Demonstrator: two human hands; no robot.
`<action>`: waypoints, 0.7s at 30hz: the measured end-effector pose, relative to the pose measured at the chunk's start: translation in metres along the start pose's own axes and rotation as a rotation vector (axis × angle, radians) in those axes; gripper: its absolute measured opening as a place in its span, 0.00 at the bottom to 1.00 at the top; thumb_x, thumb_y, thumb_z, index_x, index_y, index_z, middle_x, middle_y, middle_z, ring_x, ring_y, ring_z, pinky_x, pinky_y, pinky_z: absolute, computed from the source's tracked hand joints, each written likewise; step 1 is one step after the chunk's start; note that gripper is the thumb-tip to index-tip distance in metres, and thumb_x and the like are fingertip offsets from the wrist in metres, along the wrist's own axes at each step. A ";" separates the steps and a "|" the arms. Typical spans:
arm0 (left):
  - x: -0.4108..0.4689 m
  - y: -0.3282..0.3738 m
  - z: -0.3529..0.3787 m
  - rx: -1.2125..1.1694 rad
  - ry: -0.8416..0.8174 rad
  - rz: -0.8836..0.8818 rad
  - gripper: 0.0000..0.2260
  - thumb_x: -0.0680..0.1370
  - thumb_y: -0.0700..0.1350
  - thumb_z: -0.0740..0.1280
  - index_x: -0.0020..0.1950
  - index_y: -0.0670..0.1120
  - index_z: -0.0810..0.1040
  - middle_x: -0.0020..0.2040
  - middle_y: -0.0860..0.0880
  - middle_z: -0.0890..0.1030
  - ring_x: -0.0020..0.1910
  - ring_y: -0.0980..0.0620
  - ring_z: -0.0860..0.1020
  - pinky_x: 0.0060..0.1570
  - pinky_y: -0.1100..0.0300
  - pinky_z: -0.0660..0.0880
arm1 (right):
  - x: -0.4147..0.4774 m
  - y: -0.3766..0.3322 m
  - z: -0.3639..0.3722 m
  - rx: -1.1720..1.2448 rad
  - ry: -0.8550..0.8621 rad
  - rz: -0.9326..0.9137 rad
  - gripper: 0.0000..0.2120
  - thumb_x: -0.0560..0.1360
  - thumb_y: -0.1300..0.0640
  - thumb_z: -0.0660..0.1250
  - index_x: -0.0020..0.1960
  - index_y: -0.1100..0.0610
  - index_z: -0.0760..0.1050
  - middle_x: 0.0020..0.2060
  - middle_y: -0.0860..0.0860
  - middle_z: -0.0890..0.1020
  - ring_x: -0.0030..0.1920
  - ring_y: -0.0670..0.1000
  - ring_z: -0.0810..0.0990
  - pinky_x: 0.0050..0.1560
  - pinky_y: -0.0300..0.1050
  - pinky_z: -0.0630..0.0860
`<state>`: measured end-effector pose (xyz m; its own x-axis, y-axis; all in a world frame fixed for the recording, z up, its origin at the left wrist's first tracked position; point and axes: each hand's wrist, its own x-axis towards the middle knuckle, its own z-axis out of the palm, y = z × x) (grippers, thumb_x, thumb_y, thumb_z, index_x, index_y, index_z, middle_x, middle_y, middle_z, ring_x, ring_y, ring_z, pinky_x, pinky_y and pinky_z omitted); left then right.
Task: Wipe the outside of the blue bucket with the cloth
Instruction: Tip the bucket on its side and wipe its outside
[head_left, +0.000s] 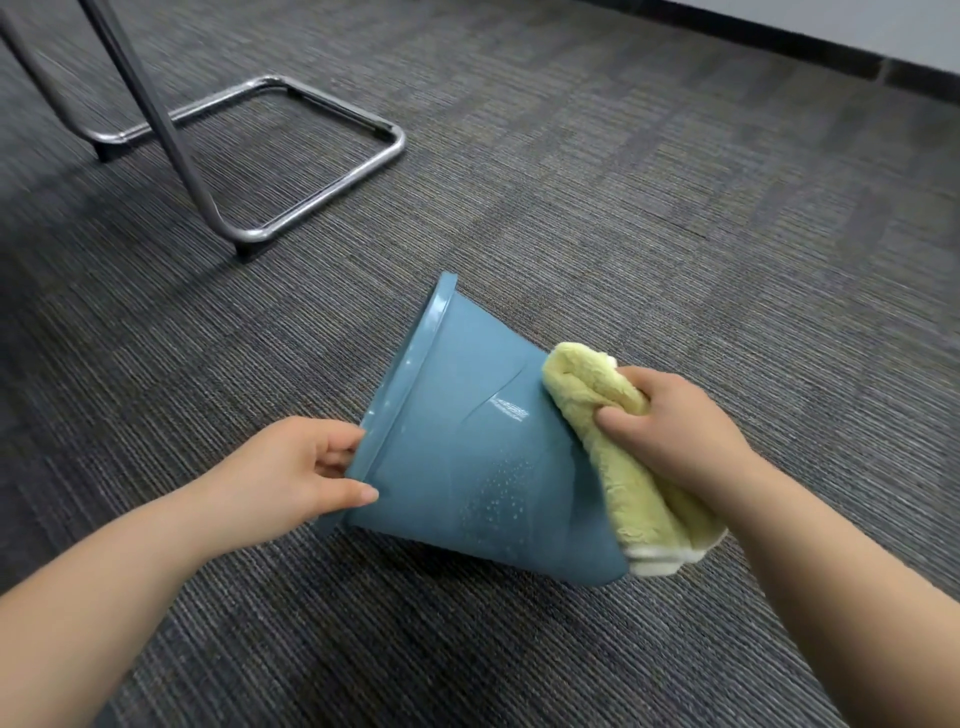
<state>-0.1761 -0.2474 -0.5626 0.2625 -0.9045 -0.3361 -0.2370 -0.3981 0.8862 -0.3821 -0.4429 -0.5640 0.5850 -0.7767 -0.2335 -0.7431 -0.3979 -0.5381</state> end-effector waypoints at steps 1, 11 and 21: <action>-0.001 0.000 0.000 -0.002 0.000 0.004 0.19 0.68 0.29 0.68 0.38 0.55 0.80 0.36 0.62 0.84 0.40 0.62 0.82 0.38 0.72 0.75 | 0.001 0.006 -0.001 -0.024 0.010 0.046 0.12 0.68 0.51 0.63 0.51 0.46 0.74 0.35 0.45 0.77 0.40 0.52 0.76 0.36 0.43 0.67; 0.006 0.014 0.009 0.042 -0.054 0.092 0.21 0.69 0.32 0.68 0.39 0.61 0.81 0.43 0.63 0.84 0.44 0.62 0.82 0.44 0.70 0.76 | -0.003 -0.020 -0.004 0.017 0.082 -0.114 0.13 0.65 0.48 0.62 0.49 0.47 0.75 0.36 0.46 0.77 0.40 0.52 0.75 0.36 0.43 0.66; 0.000 0.009 0.010 0.083 -0.026 0.108 0.23 0.70 0.35 0.68 0.44 0.66 0.77 0.48 0.67 0.81 0.48 0.64 0.80 0.49 0.71 0.74 | 0.006 -0.002 -0.006 -0.134 0.094 0.051 0.11 0.69 0.52 0.62 0.50 0.50 0.74 0.40 0.50 0.78 0.40 0.55 0.75 0.37 0.44 0.66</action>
<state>-0.1876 -0.2527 -0.5576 0.2076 -0.9459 -0.2493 -0.3390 -0.3086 0.8887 -0.3790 -0.4494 -0.5588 0.5165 -0.8377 -0.1774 -0.8116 -0.4129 -0.4133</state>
